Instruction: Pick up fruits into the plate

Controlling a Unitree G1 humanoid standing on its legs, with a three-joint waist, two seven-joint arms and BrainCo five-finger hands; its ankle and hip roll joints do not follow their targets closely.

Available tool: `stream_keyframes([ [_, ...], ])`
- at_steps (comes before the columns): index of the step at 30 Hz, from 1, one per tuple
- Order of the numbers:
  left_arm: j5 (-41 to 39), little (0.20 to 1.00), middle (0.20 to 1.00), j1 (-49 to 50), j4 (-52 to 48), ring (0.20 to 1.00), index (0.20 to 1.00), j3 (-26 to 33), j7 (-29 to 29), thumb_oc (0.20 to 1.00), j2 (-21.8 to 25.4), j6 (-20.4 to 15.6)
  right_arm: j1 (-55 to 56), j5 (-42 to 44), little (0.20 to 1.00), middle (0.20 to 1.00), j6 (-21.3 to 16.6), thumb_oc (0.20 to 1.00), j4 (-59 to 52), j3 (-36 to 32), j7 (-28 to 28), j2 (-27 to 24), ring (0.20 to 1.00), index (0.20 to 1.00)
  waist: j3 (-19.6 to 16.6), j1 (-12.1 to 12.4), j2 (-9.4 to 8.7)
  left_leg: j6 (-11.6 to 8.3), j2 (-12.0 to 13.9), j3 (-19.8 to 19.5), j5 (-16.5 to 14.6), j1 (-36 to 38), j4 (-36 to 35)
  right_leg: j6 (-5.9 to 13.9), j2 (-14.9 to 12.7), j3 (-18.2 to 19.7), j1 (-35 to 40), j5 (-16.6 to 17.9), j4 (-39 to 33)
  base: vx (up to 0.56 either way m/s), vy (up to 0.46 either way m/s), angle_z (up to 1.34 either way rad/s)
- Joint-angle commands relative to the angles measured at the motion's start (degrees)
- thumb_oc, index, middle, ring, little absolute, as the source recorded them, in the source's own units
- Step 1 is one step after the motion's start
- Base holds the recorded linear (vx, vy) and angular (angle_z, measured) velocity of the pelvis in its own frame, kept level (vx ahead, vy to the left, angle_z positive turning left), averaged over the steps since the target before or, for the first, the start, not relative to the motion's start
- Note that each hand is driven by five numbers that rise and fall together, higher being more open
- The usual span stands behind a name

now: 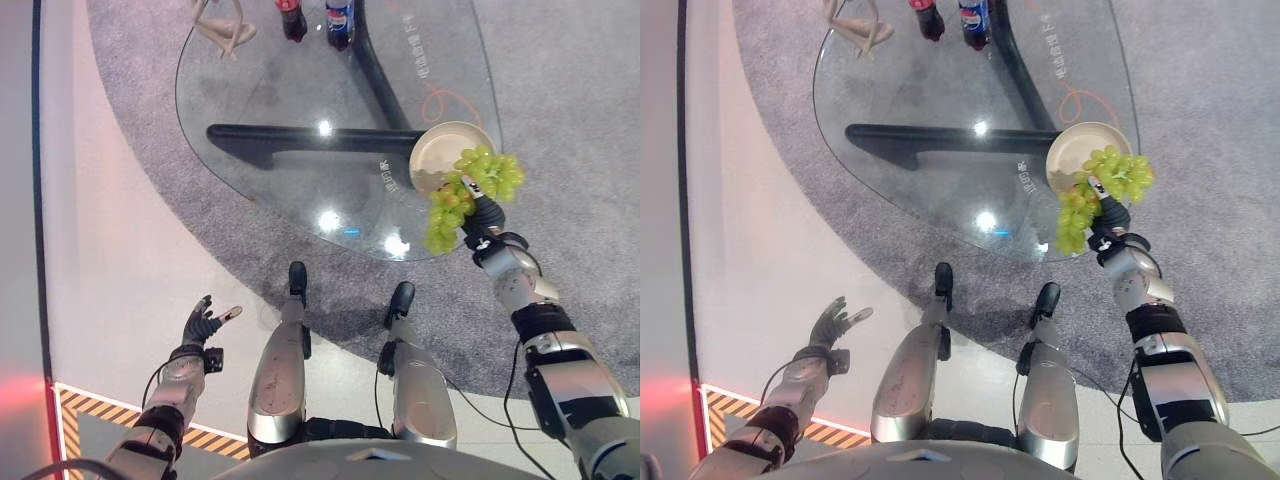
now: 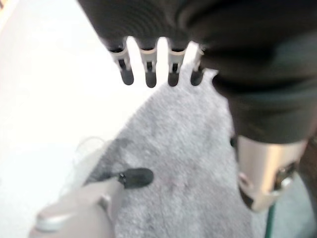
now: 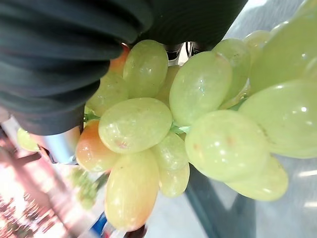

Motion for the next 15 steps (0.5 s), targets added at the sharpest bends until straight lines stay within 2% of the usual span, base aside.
stream_keyframes([
  [1, 2.77, 1.000, 1.000, -0.81, 3.02, 1.000, 1.000, -0.67, 1.97, 1.000, 1.36, -4.49, -5.36, -1.65, 0.200, 0.200, -5.49, 0.200, 0.26, -0.85, 2.56, -4.00, 0.200, 0.200, -1.62, -0.68, -1.07, 2.10, -5.62, 4.02, -10.65, -7.26, 10.33, -1.19, -1.51, -1.11, -8.27, -8.59, 12.70, 0.02, 0.034, 0.02],
  [8, 3.37, 1.000, 1.000, -0.04, 1.32, 1.000, 1.000, -2.62, 5.11, 1.000, 1.13, -4.52, -12.19, -9.64, 0.200, 0.200, -6.26, 0.200, 8.05, -0.30, -2.77, -9.09, 0.200, 0.200, -1.62, 0.39, 0.46, 2.88, -6.92, 4.03, -11.13, -13.18, 12.95, -0.66, -3.13, -1.52, -15.30, -8.13, 15.71, 0.02, 0.019, 0.02],
  [12, 1.56, 1.000, 1.000, 1.07, -1.08, 1.000, 1.000, -3.88, 5.35, 1.000, 1.33, -4.06, -16.48, -15.53, 0.200, 0.200, -3.83, 0.200, 10.66, 1.02, -6.95, -13.68, 0.200, 0.200, -1.62, 1.16, 1.73, 3.36, -7.55, 4.42, -11.14, -17.16, 14.90, -0.62, -3.81, -2.09, -20.07, -8.23, 18.40, 0.05, 0.032, 0.04],
  [15, 1.73, 1.000, 1.000, 1.78, -1.83, 1.000, 1.000, -4.43, 6.07, 1.000, 1.45, -3.38, -18.19, -18.93, 0.200, 0.200, -3.47, 0.200, 12.24, 1.97, -9.52, -16.34, 0.200, 0.200, -1.62, 1.34, 2.47, 3.61, -7.73, 4.15, -11.35, -20.19, 16.90, -1.06, -4.00, -1.86, -23.53, -8.72, 21.04, 0.07, 0.024, 0.06],
])
